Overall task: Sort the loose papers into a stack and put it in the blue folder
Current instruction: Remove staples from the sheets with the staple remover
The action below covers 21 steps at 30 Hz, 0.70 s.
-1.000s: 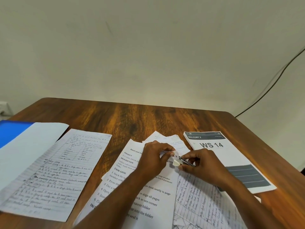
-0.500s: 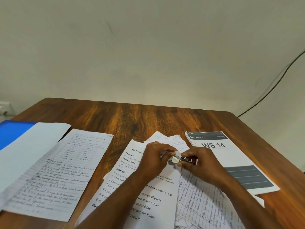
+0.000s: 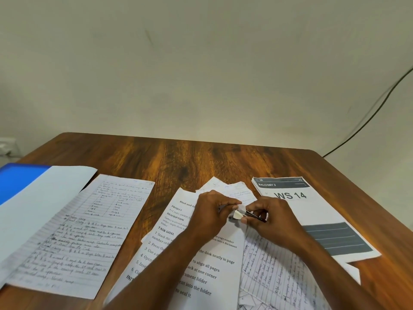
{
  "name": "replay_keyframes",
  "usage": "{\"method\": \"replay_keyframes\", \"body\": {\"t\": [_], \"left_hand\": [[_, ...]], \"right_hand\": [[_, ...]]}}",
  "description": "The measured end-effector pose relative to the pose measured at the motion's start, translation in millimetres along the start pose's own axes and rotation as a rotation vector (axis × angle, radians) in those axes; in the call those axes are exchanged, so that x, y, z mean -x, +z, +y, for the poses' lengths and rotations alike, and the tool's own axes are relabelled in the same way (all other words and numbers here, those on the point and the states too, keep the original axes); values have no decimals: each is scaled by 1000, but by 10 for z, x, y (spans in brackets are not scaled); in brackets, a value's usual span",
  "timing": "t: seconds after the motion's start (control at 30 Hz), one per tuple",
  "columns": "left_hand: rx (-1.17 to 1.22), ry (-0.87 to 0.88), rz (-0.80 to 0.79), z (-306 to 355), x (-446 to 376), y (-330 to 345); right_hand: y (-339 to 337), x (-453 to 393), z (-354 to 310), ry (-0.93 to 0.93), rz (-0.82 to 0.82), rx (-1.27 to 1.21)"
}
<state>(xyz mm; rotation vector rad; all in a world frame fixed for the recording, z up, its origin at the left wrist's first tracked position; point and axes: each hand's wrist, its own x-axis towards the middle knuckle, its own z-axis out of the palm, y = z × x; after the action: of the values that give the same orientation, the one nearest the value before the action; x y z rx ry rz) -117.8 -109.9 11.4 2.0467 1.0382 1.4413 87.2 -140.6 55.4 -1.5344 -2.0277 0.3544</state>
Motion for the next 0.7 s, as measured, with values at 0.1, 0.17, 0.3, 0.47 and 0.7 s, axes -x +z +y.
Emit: {"method": "replay_keyframes", "body": {"t": [0.1, 0.17, 0.3, 0.47, 0.7], "left_hand": [[-2, -32, -1, -31, 0, 4], [-2, -42, -7, -46, 5, 16], [-23, -53, -22, -79, 8, 38], [-40, -69, -26, -83, 8, 44], [-68, -67, 13, -50, 12, 36]], "right_hand": [[22, -5, 7, -10, 26, 27], [44, -10, 15, -15, 39, 51], [90, -25, 14, -6, 81, 89], [95, -13, 1, 3, 90, 91], [-35, 80, 14, 119, 2, 35]]}}
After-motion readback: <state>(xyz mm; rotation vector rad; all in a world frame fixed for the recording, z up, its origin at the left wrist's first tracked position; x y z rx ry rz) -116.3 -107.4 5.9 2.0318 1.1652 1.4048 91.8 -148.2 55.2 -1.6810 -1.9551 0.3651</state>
